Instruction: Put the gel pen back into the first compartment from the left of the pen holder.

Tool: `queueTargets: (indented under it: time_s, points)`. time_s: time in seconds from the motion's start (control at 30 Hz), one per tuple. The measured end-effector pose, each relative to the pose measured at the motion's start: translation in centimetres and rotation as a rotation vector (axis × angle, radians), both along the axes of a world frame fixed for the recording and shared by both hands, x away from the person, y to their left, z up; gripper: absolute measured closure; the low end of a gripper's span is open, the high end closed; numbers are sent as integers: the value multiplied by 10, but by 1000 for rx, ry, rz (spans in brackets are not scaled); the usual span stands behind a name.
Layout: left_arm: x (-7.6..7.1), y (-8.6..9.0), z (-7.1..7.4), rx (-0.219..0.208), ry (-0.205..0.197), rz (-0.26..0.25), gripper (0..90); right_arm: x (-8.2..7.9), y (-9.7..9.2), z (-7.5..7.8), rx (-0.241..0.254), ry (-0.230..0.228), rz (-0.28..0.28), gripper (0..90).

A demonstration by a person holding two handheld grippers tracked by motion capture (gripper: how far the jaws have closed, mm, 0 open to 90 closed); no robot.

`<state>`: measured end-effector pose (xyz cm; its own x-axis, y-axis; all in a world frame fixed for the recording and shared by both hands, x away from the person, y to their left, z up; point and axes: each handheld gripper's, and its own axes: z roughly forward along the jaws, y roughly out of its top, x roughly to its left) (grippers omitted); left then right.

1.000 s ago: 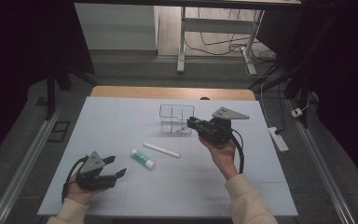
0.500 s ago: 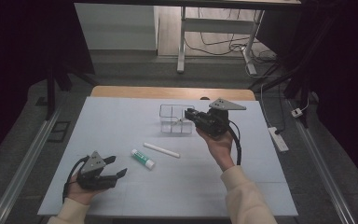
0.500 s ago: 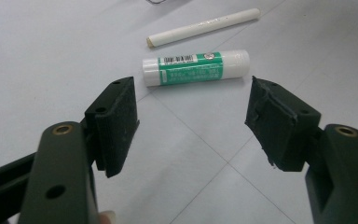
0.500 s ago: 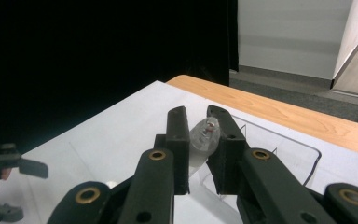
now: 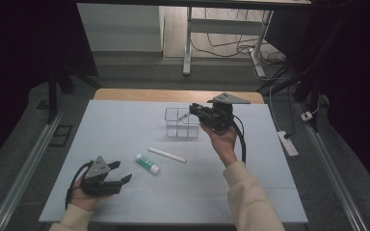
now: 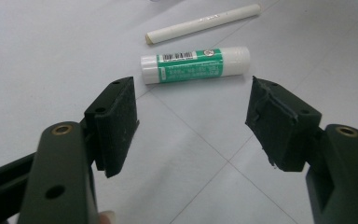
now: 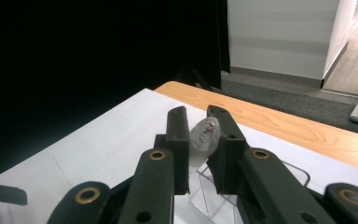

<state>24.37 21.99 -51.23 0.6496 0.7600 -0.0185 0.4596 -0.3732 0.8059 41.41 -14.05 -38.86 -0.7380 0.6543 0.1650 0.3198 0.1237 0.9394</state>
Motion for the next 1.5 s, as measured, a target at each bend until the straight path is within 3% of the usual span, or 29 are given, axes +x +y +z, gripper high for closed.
queueTargets:
  time_s: [0.4, 0.63, 0.9, 1.07, 1.1, 1.17, 1.27, 1.5]
  points:
    - [0, -1, -1, 5, 4, -2, 323, 20, 19, -2, -15, 15, -27, 783]
    - [-2, 1, -1, -17, 9, 0, 319, 25, 27, -4, -19, 16, -31, 783]
    - [-1, 2, -2, -12, 11, 0, 317, 33, 31, -4, -22, 16, -54, 782]
    - [-1, 3, -2, -12, 12, 4, 315, 42, 39, -12, -41, 39, -56, 777]
    - [-1, 3, -2, -12, 11, 4, 315, 45, 41, -15, -55, 51, -60, 732]
    - [-1, 3, -2, -11, 9, 3, 315, 49, 45, -20, -80, 69, -74, 546]
    - [-1, 3, -3, -6, 11, 0, 314, 47, 47, -24, -97, 69, -76, 430]
    - [-1, 2, -3, -2, 12, -2, 311, 35, 36, -28, -86, 46, -31, 372]
